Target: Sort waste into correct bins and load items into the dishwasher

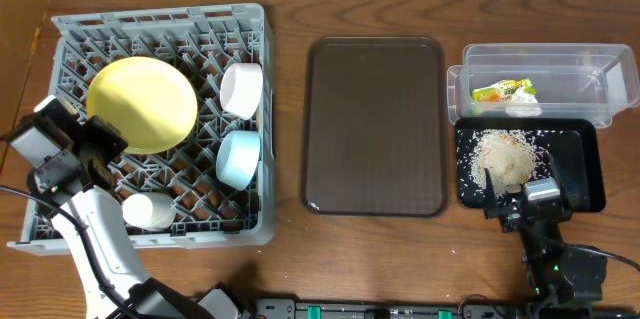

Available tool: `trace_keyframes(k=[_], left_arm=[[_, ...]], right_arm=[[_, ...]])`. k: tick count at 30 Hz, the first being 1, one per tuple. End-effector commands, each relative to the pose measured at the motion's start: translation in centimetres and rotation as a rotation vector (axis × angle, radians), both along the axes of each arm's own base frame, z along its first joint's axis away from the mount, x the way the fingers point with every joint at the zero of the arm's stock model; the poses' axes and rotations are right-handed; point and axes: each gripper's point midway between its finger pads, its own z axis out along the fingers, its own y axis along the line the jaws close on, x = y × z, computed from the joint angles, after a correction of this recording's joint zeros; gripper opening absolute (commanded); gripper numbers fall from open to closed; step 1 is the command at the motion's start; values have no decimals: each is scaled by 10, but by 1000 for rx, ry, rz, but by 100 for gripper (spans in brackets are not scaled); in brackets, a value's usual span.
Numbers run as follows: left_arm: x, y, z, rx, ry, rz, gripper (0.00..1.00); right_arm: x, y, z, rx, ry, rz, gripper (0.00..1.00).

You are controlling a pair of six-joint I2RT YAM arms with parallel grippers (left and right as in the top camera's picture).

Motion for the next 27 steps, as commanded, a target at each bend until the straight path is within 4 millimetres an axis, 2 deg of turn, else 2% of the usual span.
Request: trace_keyframes(k=[1, 8, 13, 19, 22, 24, 27], left_arm=[[5, 2, 5, 102, 33, -25, 7], [15, -9, 16, 372, 185, -40, 8], [25, -18, 34, 574, 263, -27, 7], [36, -38, 40, 670, 298, -91, 8], [41, -54, 37, 676, 307, -138, 9], [45, -66, 34, 675, 306, -173, 17], [50, -83, 31, 664, 300, -210, 41]], right_arm=[[0, -3, -1, 13, 3, -15, 99], [0, -3, -1, 13, 3, -15, 99], [0, -3, -1, 13, 3, -15, 99], [0, -3, -1, 13, 3, -15, 99], [0, -3, -1, 13, 3, -15, 99], [0, -3, -1, 13, 3, -15, 99], [0, -3, -1, 13, 3, -15, 99]])
